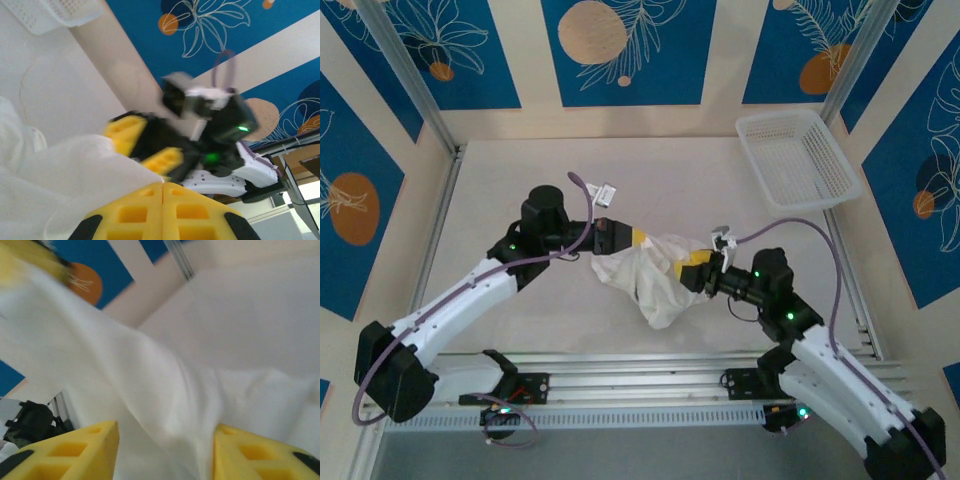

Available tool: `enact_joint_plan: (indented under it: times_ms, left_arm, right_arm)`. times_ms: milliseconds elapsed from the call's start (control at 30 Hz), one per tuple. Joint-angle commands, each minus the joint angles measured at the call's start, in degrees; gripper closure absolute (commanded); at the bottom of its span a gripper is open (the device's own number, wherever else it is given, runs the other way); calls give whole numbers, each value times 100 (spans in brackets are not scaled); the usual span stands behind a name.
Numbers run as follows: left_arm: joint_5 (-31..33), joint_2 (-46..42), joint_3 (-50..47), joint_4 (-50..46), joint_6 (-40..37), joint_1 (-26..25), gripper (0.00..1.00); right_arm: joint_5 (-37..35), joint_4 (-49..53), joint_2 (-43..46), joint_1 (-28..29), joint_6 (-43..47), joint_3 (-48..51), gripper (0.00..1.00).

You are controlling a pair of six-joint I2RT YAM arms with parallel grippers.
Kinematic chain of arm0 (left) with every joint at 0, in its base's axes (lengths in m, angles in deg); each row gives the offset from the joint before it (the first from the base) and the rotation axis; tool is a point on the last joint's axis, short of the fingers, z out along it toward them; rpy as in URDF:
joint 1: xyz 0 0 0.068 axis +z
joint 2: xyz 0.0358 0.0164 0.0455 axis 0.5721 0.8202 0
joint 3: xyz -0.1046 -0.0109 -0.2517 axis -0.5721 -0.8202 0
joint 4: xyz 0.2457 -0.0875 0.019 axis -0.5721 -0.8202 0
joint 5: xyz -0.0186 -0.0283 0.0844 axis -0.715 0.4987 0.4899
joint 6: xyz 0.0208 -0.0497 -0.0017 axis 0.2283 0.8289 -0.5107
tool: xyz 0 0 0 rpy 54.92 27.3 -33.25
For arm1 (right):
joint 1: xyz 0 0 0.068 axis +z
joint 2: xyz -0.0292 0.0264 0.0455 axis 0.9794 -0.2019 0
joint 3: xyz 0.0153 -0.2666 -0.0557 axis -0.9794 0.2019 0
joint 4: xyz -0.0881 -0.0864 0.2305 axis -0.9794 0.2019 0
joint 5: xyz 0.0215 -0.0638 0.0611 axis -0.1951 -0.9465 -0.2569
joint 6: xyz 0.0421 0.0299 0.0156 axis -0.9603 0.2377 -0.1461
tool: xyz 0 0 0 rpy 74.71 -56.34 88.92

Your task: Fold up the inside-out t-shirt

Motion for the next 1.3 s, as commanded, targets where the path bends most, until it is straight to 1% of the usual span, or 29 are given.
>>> enact_joint_plan:
  times_ms: [0, 100, 167, 233, 300, 400, 433, 467, 533, 600, 667, 733, 833, 867, 967, 1033, 1100, 1167, 1267]
  left_arm:
    - [-163, 1, -57, 251, 107, 38, 100]
    - [-170, 37, 3, 151, 67, 33, 100]
    - [-188, 74, 49, 86, 36, 31, 100]
    - [-165, 95, 73, 42, 38, 28, 100]
    - [-125, 81, 76, 13, 49, 29, 100]
    - [-67, 12, 67, -74, 10, 28, 100]
    - [-44, -8, 67, -122, -32, 28, 100]
    - [-35, -19, 69, -155, -42, 28, 100]
    - [-30, -60, 67, -208, -77, 28, 100]
    - [-30, -77, 92, -277, -128, 29, 100]
    - [-7, -113, 141, -406, -228, 45, 100]
    - [22, -141, 189, -505, -327, 63, 100]
    - [-10, -102, 225, -511, -342, 72, 100]
    - [-13, -82, 234, -503, -335, 73, 100]
    - [-64, 11, 232, -388, -250, 74, 100]
    - [-74, 54, 209, -274, -171, 73, 100]
    - [-58, 63, 190, -233, -143, 72, 100]
    - [-39, 47, 173, -245, -149, 72, 100]
    - [-13, -2, 142, -307, -166, 71, 100]
  right_arm:
    - [-1232, 571, 590, 804, 701, -235, 46]
    - [-2326, 389, 495, 1789, 1389, -378, 46]
    - [-2928, 161, 90, 2292, 1883, -565, 54]
    - [-3357, 43, -510, 2581, 2214, -896, 65]
    - [-3631, -56, -1065, 2661, 2287, -1176, 67]
    - [-4491, -397, -1686, 2651, 2257, -1397, 66]
    - [-4611, -446, -1844, 2613, 2270, -1459, 68]
    - [-4683, -460, -1957, 2578, 2264, -1493, 72]
    - [-4838, -470, -2120, 2495, 2195, -1504, 84]
    - [-4628, -332, -2115, 2338, 2029, -1405, 89]
    - [-4316, -136, -1997, 2135, 1691, -1241, 89]
    - [-4006, 123, -1791, 1893, 1264, -1019, 85]
    - [-3442, 411, -1471, 1677, 918, -733, 77]
    - [-3250, 441, -1378, 1657, 901, -668, 75]
    - [-2735, 441, -1179, 1655, 937, -536, 75]
    - [-2454, 426, -1177, 1654, 977, -555, 78]
    - [-2164, 351, -1251, 1648, 1007, -601, 77]
    - [-1878, 187, -1340, 1645, 1044, -616, 72]
    - [-1828, -19, -1479, 1645, 1027, -650, 65]
